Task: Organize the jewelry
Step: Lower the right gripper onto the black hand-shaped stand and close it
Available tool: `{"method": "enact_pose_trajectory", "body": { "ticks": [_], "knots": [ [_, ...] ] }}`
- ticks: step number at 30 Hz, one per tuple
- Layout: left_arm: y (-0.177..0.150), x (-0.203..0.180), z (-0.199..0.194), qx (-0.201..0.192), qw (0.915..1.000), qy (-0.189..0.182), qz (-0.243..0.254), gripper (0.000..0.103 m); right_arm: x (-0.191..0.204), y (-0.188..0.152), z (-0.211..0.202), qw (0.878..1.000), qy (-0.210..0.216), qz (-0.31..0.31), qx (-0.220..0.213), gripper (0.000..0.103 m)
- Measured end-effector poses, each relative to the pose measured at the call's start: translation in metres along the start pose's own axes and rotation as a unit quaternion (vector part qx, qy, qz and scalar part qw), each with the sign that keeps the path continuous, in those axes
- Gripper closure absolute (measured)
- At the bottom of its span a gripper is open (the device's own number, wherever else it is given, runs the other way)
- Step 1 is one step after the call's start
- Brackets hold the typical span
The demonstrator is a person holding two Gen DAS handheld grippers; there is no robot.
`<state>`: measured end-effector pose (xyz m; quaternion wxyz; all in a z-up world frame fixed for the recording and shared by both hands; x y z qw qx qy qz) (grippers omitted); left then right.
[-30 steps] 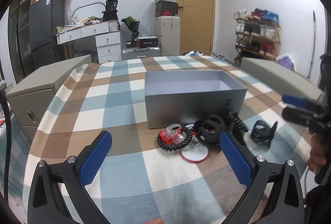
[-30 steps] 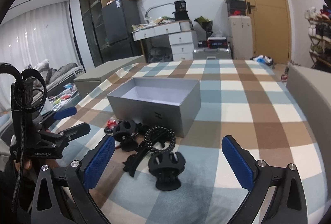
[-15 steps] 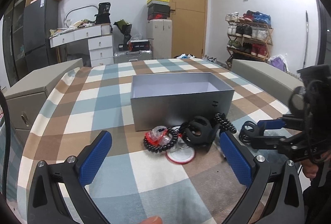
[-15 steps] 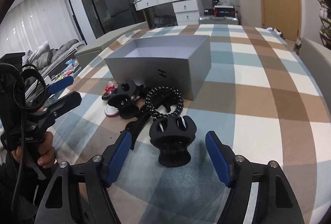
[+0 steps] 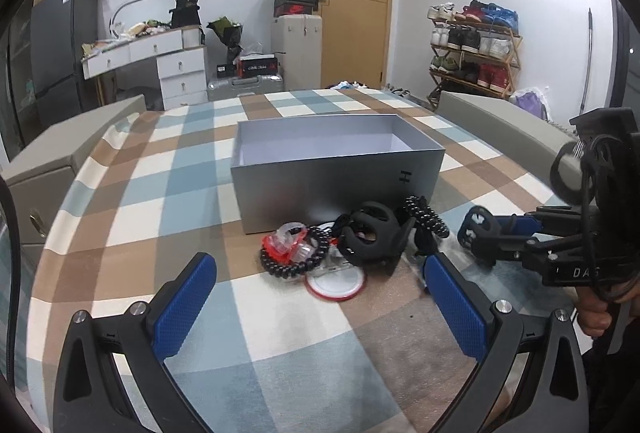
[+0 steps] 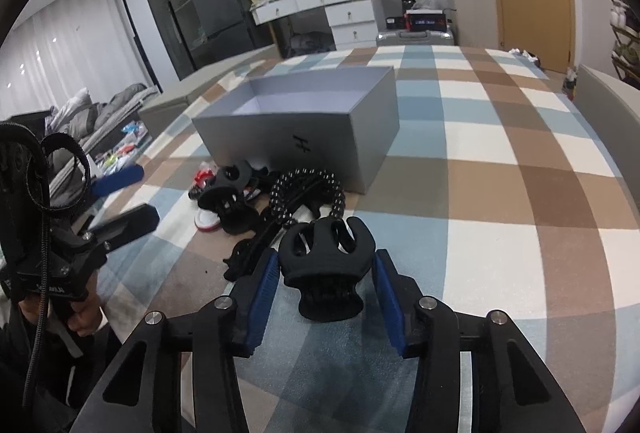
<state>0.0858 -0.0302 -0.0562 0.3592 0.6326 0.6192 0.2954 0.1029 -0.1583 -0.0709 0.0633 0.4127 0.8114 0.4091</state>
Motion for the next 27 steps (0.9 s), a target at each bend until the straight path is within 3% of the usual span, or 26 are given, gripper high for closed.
{"method": "enact_pose_trajectory", "body": {
  "ticks": [10, 13, 18, 20, 22, 27],
  "knots": [
    [-0.002, -0.028, 0.015, 0.030, 0.9986, -0.021, 0.039, 0.002, 0.000, 0.010, -0.009, 1.000, 0.018, 0.013, -0.021, 0.057],
    [-0.001, -0.029, 0.020, 0.042, 0.9980, -0.041, 0.022, 0.018, 0.000, 0.010, -0.010, 0.999, 0.020, 0.015, -0.022, 0.056],
    [0.001, -0.034, 0.027, 0.056, 0.9969, -0.050, 0.024, 0.030, -0.003, 0.012, -0.012, 0.999, 0.028, 0.024, -0.025, 0.056],
    [0.000, -0.034, 0.030, 0.062, 0.9968, -0.044, 0.027, 0.047, -0.003, 0.012, -0.012, 0.999, 0.029, 0.027, -0.025, 0.056],
    [-0.001, -0.035, 0.033, 0.068, 0.9964, -0.043, 0.029, 0.052, -0.003, 0.013, -0.012, 0.999, 0.030, 0.028, -0.025, 0.056],
    [-0.002, -0.033, 0.037, 0.077, 0.9957, -0.042, 0.029, 0.052, -0.002, 0.013, -0.012, 0.999, 0.032, 0.027, -0.023, 0.056]
  ]
}}
Point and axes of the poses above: each gripper's, at about its wrist camera, not at the fingertips, and z roughly the way its jaws point, x to its left, y to its top, the point moved 10 cm from there along z, roughly the way its jaws point, and after that the axes turned 1 degree about -z, right-handed, at the moved point
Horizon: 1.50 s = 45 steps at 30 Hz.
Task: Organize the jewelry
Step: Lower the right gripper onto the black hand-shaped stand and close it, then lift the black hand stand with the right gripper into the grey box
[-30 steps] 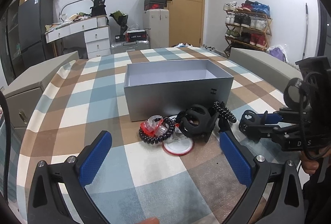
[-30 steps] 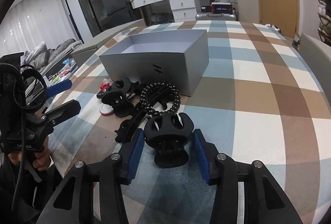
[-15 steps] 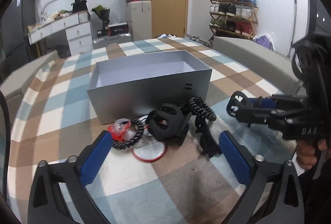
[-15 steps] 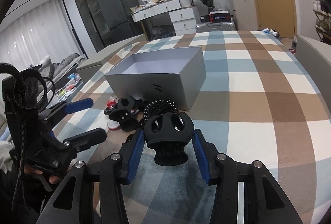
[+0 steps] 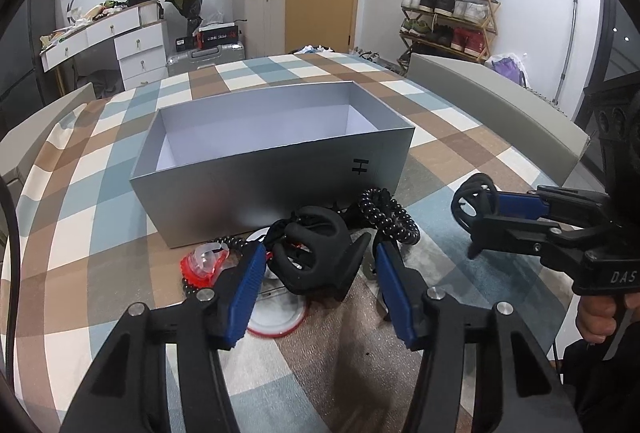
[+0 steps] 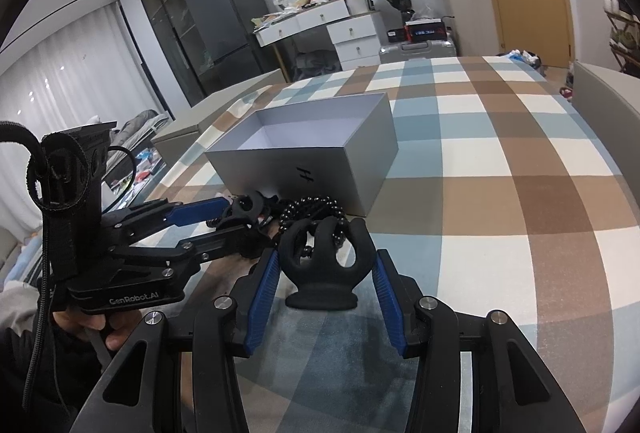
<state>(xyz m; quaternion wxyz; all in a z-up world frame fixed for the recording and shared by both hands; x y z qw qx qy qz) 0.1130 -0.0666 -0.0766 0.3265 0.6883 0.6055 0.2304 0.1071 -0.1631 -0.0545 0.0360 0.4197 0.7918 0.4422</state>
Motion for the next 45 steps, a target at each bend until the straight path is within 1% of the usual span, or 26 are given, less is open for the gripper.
{"method": "enact_pose_trajectory", "body": {
  "ticks": [1, 2, 4, 8, 14, 20, 24, 28, 32, 38, 45],
  "knots": [
    [0.001, 0.001, 0.001, 0.000, 1.0000, 0.001, -0.001, 0.058, 0.000, 0.000, 0.000, 1.000, 0.000, 0.001, 0.000, 0.056],
    [0.000, 0.001, -0.001, -0.002, 1.0000, -0.001, -0.002, 0.060, 0.000, 0.000, 0.000, 1.000, 0.001, 0.001, 0.000, 0.056],
    [0.001, -0.001, -0.002, -0.003, 1.0000, -0.009, -0.001, 0.060, -0.001, 0.000, 0.000, 1.000, 0.000, 0.002, -0.001, 0.056],
    [0.002, -0.004, -0.007, -0.014, 0.9998, -0.010, 0.004, 0.061, -0.001, 0.000, 0.000, 1.000, -0.001, 0.001, -0.002, 0.056],
    [0.004, -0.004, -0.013, -0.029, 0.9995, -0.014, -0.002, 0.061, 0.003, 0.002, -0.001, 1.000, 0.001, -0.004, -0.011, 0.056],
    [0.013, -0.003, -0.023, -0.057, 0.9983, -0.008, 0.001, 0.061, 0.003, 0.007, -0.007, 1.000, -0.001, -0.004, -0.026, 0.057],
    [0.019, -0.001, -0.031, -0.075, 0.9971, -0.009, -0.003, 0.061, 0.003, 0.013, -0.012, 0.999, 0.009, 0.004, -0.041, 0.056],
    [0.026, 0.004, -0.036, -0.088, 0.9960, -0.007, -0.007, 0.061, 0.004, 0.023, -0.017, 0.998, 0.026, 0.019, -0.056, 0.056],
    [0.034, 0.012, -0.039, -0.101, 0.9947, -0.003, -0.016, 0.061, 0.005, 0.035, -0.018, 0.997, 0.034, 0.029, -0.067, 0.056],
    [0.043, 0.029, -0.038, -0.111, 0.9930, 0.004, -0.040, 0.061, 0.009, 0.051, -0.018, 0.995, 0.052, 0.043, -0.075, 0.056],
    [0.054, 0.042, -0.043, -0.127, 0.9905, 0.019, -0.050, 0.061, 0.014, 0.071, -0.011, 0.993, 0.066, 0.052, -0.078, 0.056]
  ]
}}
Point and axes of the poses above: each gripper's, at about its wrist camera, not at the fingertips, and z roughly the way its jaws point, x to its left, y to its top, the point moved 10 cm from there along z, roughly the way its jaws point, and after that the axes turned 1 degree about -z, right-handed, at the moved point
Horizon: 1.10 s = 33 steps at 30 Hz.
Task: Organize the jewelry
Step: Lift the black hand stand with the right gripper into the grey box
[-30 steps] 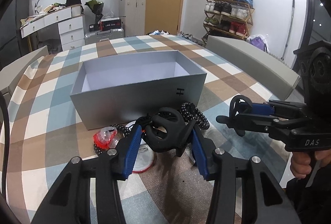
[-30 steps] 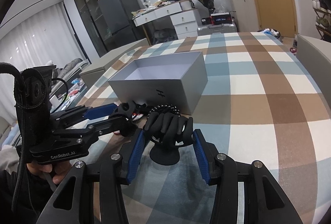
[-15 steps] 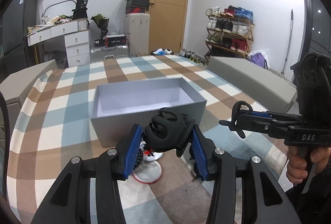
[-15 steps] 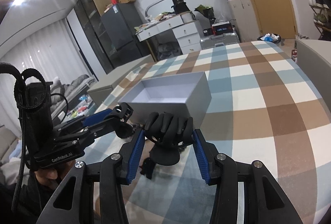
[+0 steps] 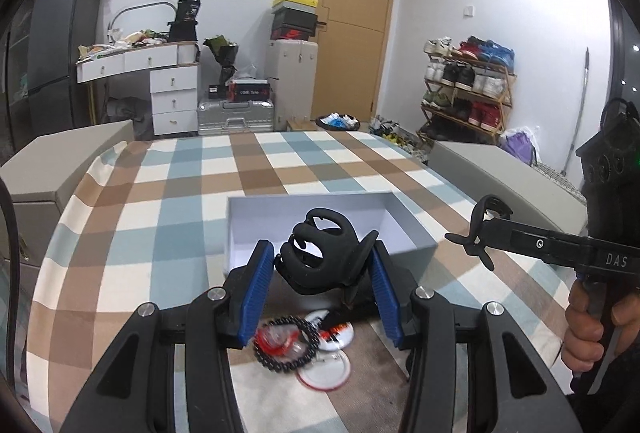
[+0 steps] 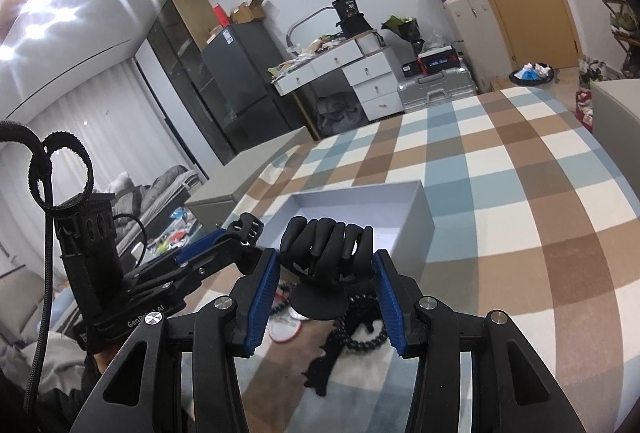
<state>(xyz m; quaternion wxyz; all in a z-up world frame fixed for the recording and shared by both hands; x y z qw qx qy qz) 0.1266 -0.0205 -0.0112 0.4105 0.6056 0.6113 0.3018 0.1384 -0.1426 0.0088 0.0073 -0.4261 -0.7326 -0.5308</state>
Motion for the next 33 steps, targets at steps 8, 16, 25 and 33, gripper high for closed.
{"method": "enact_pose_trajectory", "body": {
  "ticks": [8, 16, 25, 33],
  "knots": [
    [0.016, 0.014, 0.005, -0.016, 0.9997, 0.015, -0.012, 0.061, 0.004, 0.020, 0.018, 0.999, 0.016, 0.028, 0.001, 0.056],
    [0.023, 0.024, 0.019, -0.016, 0.9995, 0.025, -0.012, 0.060, -0.003, 0.027, 0.034, 0.999, 0.002, 0.039, 0.008, 0.056],
    [0.013, 0.033, 0.029, 0.002, 0.9991, 0.038, -0.016, 0.060, -0.015, 0.023, 0.062, 0.998, -0.011, 0.045, 0.035, 0.056],
    [0.003, 0.025, 0.037, 0.025, 0.9990, 0.037, 0.003, 0.060, -0.014, 0.012, 0.067, 0.998, -0.011, 0.036, 0.059, 0.056]
  ]
}}
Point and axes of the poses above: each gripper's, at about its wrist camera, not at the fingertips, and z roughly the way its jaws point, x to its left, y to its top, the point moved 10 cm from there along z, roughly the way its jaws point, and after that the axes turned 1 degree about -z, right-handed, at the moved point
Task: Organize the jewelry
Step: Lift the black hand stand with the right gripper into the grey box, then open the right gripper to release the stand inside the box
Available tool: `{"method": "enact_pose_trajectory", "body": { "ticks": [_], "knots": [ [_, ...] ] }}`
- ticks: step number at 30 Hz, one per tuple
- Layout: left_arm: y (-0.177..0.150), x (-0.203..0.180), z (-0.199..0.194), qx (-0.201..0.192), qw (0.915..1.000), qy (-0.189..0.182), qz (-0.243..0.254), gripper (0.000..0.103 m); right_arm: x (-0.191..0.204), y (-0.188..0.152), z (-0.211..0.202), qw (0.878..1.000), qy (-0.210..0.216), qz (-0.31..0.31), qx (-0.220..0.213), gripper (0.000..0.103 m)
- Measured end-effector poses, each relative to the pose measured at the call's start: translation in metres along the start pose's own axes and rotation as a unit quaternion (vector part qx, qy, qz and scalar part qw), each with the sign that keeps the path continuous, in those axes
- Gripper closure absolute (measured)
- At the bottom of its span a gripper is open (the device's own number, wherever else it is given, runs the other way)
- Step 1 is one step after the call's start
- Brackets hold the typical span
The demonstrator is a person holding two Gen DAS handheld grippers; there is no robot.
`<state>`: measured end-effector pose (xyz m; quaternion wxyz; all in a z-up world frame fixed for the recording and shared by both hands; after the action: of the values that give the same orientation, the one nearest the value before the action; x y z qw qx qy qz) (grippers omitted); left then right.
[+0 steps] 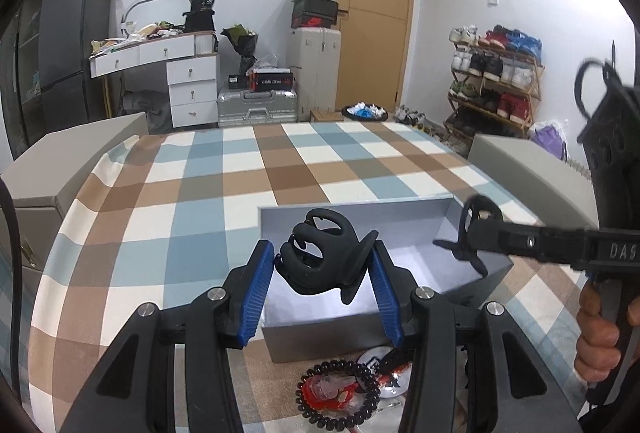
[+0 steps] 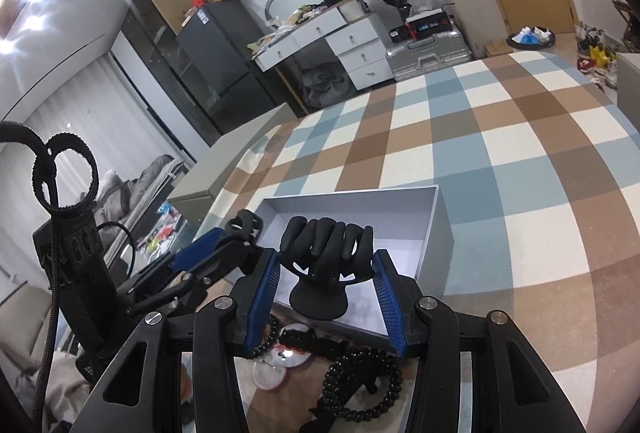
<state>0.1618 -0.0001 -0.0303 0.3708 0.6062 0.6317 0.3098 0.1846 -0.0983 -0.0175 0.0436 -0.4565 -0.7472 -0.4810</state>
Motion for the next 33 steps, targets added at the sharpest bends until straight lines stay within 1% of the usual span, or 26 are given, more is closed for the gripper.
{"method": "enact_pose_trajectory", "body": {
  "ticks": [3, 5, 8, 12, 19, 24, 28, 30, 31, 32, 33],
  "knots": [
    [-0.005, -0.004, 0.002, 0.011, 0.9999, -0.002, 0.009, 0.060, -0.003, -0.001, 0.002, 1.000, -0.004, 0.001, 0.006, 0.056],
    [-0.009, -0.005, 0.004, 0.026, 0.9996, 0.000, 0.013, 0.060, -0.006, 0.000, 0.002, 1.000, -0.005, 0.002, 0.003, 0.056],
    [-0.014, -0.008, 0.002, 0.031, 0.9994, -0.011, 0.008, 0.060, -0.010, 0.002, 0.001, 1.000, -0.003, 0.010, 0.003, 0.057],
    [-0.014, -0.016, 0.000, 0.036, 0.9991, -0.015, 0.018, 0.060, -0.014, 0.006, 0.001, 1.000, -0.008, 0.013, -0.003, 0.056],
    [-0.013, -0.015, 0.001, 0.034, 0.9991, -0.018, 0.017, 0.060, -0.013, 0.005, 0.001, 1.000, -0.002, 0.015, 0.003, 0.056],
    [-0.012, -0.009, 0.003, 0.032, 0.9994, -0.002, 0.016, 0.060, -0.005, 0.004, 0.001, 1.000, -0.004, 0.002, 0.004, 0.055],
    [-0.011, -0.005, 0.002, 0.029, 0.9995, -0.002, 0.009, 0.060, 0.001, 0.003, 0.001, 1.000, -0.008, -0.008, 0.001, 0.055],
    [-0.009, -0.005, 0.000, 0.028, 0.9996, -0.004, 0.008, 0.060, 0.003, 0.004, -0.001, 1.000, -0.010, -0.013, -0.003, 0.053],
    [-0.008, -0.005, -0.002, 0.026, 0.9996, -0.008, 0.005, 0.060, 0.004, 0.005, -0.003, 1.000, -0.011, -0.015, -0.006, 0.048],
    [-0.006, -0.005, -0.005, 0.024, 0.9996, -0.013, 0.000, 0.056, 0.004, 0.006, -0.005, 1.000, -0.012, -0.017, -0.008, 0.043],
    [-0.004, -0.005, -0.008, 0.021, 0.9997, -0.015, -0.003, 0.052, 0.005, 0.007, -0.009, 1.000, -0.015, -0.022, -0.012, 0.040]
  ]
}}
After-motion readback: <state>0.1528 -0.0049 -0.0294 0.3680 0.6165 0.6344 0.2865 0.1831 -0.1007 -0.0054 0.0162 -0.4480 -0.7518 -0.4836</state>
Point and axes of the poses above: each gripper's, at about its wrist camera, not at the fingertips, and z roughly the way its jaws point, x to its left, y to its top, the point moved 10 cm from there along z, roughly the way its jaws point, and after that the axes turned 1 degree about -z, right-handed, at the moved point
